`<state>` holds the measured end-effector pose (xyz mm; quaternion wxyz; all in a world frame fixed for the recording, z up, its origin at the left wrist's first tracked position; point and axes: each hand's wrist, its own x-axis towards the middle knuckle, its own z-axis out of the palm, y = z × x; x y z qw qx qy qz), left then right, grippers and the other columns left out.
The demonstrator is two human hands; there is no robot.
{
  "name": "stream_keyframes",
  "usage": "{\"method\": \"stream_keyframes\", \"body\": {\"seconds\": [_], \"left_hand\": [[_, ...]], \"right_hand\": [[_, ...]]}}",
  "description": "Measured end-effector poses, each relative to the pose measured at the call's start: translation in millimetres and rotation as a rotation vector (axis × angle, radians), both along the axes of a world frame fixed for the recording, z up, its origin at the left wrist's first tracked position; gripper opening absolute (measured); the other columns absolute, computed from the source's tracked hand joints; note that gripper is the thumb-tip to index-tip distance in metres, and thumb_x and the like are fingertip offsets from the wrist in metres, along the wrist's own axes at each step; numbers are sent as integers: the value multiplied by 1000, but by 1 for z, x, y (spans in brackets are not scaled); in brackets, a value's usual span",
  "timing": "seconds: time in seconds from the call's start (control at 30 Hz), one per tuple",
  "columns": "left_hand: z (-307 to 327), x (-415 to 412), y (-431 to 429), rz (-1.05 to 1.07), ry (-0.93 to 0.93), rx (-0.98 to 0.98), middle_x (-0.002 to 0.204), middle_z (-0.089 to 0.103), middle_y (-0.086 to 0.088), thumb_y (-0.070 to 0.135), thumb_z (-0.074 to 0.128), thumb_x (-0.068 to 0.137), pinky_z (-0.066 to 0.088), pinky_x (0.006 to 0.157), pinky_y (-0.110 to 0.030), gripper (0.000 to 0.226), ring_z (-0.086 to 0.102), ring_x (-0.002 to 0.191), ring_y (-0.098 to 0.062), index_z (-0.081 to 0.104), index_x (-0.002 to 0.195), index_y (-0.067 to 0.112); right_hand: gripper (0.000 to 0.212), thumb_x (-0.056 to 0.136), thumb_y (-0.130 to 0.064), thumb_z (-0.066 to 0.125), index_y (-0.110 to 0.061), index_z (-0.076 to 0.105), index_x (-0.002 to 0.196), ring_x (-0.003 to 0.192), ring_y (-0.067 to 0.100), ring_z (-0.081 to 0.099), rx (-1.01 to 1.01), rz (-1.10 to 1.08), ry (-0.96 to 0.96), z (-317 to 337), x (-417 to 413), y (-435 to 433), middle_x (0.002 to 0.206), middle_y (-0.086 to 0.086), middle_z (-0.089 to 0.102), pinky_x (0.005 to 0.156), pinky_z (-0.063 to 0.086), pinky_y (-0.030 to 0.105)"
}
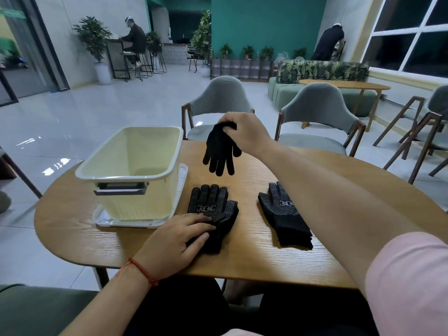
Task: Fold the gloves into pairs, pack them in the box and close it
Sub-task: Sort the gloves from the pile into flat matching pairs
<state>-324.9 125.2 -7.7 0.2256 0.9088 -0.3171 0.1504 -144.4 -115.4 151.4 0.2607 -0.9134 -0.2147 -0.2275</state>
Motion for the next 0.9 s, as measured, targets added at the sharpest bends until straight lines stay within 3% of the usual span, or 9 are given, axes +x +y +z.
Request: {"method": "stream_keyframes", "body": {"seconds": [0.17, 0.27, 0.5, 0.63, 0.77, 0.83, 0.9], "left_hand": [[-1, 0, 0, -10, 20, -17, 141, 61, 22, 44, 52, 104, 30, 113, -9, 34, 53, 133, 2, 71, 131, 37], [-2, -2, 0, 18, 41, -31, 142, 60, 25, 46, 52, 104, 39, 104, -9, 33, 59, 126, 2, 70, 131, 41], [4, -3, -3, -28, 73, -64, 128, 64, 22, 36, 56, 105, 54, 91, -28, 27, 65, 110, -4, 69, 128, 38], [3, -3, -1, -20, 90, -137, 117, 66, 21, 31, 61, 100, 49, 89, -16, 19, 62, 103, 4, 76, 113, 32], [0, 1, 1, 131, 60, -243, 107, 64, 17, 32, 63, 94, 41, 90, -6, 12, 61, 101, -2, 72, 94, 24], [0, 2, 0, 152, 76, -236, 105, 62, 17, 31, 64, 92, 45, 91, -16, 7, 59, 101, -5, 67, 94, 25], [2, 1, 0, 170, 93, -219, 94, 59, 17, 31, 65, 91, 49, 82, -27, 6, 58, 92, -4, 61, 95, 29]], "right_hand": [[28, 99, -16, 62, -31, 79, 115, 97, 18, 72, -97, 112, -22, -34, -55, 14, 105, -9, 80, 87, 59, 39], [26, 98, -19, 62, -32, 77, 114, 92, 23, 73, -152, 148, -5, -69, -97, 17, 101, -7, 80, 81, 58, 39], [24, 100, -20, 63, -26, 75, 119, 108, 16, 69, -32, 210, 21, -135, -151, 27, 116, -9, 78, 95, 56, 36], [32, 98, -14, 65, -22, 71, 128, 118, 14, 62, 51, 175, 28, -159, -157, 29, 124, -8, 72, 105, 48, 26], [30, 97, -10, 65, -17, 73, 125, 121, 13, 59, 83, 149, 0, -168, -159, 28, 123, -5, 72, 106, 46, 20], [27, 100, -12, 62, -15, 76, 122, 118, 16, 63, 67, 143, -28, -169, -160, 28, 120, -3, 75, 101, 53, 30], [28, 102, -15, 58, -14, 77, 122, 116, 18, 67, 65, 154, -75, -170, -162, 30, 120, -2, 76, 97, 57, 34]]}}
